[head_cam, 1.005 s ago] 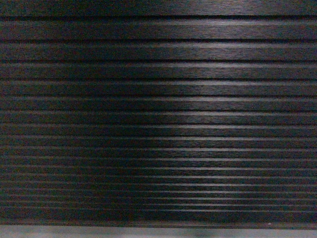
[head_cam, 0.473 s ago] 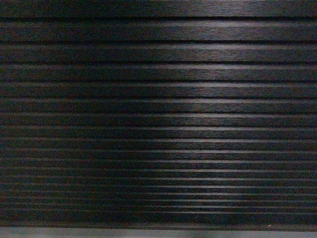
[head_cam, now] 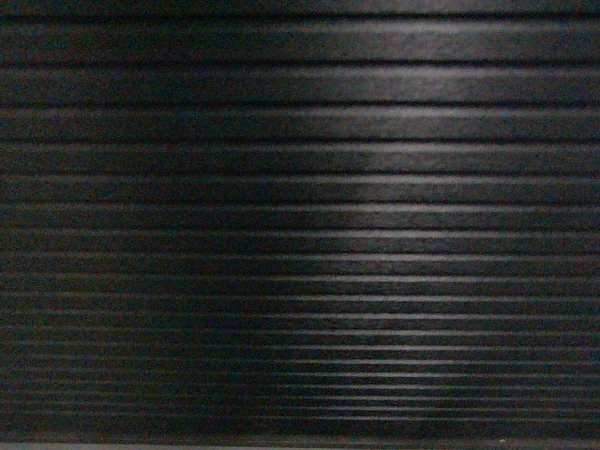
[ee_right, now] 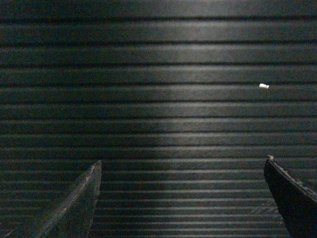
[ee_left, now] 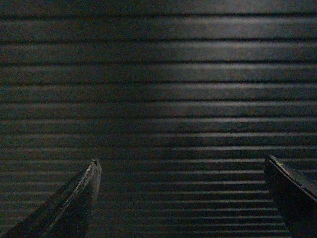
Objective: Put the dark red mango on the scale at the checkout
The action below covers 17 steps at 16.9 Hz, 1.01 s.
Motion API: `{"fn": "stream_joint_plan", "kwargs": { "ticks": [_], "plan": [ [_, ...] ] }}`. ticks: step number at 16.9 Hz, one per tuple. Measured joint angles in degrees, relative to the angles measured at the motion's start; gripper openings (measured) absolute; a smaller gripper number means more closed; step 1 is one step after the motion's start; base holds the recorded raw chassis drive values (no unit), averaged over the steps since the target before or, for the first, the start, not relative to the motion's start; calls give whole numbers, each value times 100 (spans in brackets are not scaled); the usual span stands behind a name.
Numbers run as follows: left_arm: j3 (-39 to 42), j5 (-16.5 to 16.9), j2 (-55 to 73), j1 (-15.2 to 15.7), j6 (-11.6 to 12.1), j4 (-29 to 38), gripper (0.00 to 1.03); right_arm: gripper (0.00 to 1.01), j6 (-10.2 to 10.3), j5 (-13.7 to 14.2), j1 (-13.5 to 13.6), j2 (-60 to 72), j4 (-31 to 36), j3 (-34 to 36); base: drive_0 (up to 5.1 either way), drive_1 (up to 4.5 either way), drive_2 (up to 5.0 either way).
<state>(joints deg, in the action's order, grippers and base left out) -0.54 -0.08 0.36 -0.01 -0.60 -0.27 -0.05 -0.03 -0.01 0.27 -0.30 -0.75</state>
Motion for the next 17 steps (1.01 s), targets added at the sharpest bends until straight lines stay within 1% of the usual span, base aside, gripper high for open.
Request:
{"fn": "stream_joint_plan", "kwargs": {
  "ticks": [4,17],
  "plan": [
    [0,-4,0,0,35,9,98,98,7,-2,0,0,7,0,3,411,-405],
    [0,-4,0,0,66,9,98,98,2,-2,0,0,7,0,0,0,0]
  ]
}}
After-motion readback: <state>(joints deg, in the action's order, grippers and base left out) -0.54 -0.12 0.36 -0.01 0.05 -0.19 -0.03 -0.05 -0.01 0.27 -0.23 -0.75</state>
